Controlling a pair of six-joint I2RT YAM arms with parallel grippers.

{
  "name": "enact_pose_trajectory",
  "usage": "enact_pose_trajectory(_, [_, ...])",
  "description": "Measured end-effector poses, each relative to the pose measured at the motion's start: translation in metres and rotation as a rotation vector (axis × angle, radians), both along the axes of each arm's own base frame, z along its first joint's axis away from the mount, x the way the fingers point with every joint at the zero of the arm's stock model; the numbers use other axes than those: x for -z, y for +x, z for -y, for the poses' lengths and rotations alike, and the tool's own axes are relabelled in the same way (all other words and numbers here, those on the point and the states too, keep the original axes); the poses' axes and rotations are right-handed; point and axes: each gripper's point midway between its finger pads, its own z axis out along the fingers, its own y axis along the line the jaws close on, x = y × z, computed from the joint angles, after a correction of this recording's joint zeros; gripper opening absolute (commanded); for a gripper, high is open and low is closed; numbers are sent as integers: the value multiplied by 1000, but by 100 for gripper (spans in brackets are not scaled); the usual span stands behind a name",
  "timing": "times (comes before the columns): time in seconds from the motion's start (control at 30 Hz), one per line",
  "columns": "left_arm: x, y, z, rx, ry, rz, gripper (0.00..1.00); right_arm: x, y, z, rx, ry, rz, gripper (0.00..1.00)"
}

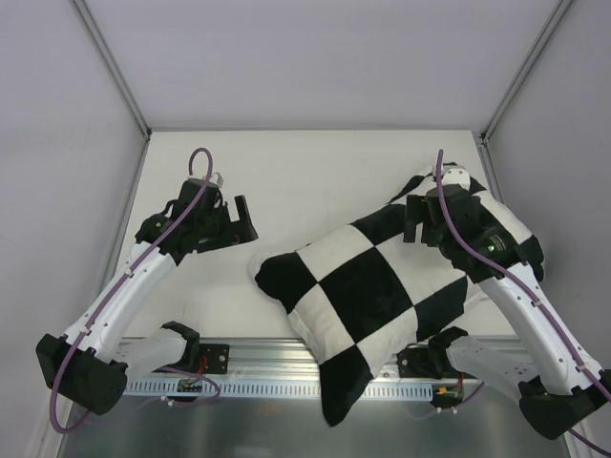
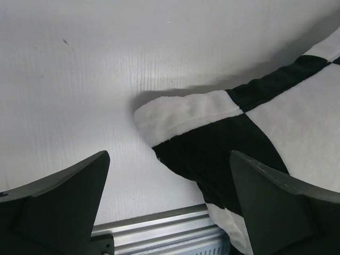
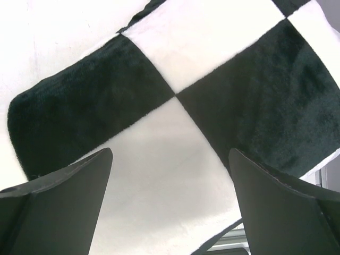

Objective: Remove the pillowcase from the pillow

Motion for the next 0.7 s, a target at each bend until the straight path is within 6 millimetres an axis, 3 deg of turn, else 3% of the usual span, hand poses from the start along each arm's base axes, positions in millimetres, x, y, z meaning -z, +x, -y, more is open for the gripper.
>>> enact_pose_trajectory(0.3, [2, -2, 1, -36, -22, -23, 99, -2, -6, 12, 23, -23, 38, 96])
enact_pose_trajectory(0.43, [7, -9, 16, 23, -60, -70, 99, -12, -13, 22, 34, -43, 78, 96])
enact_pose_trajectory(0.53, [10, -23, 40, 127, -52, -87, 99, -25, -17, 35, 70, -81, 97, 96])
enact_pose_trajectory(0.7, [-9, -61, 108, 380, -32, -50, 99, -59, -24, 60, 163, -133, 178, 96])
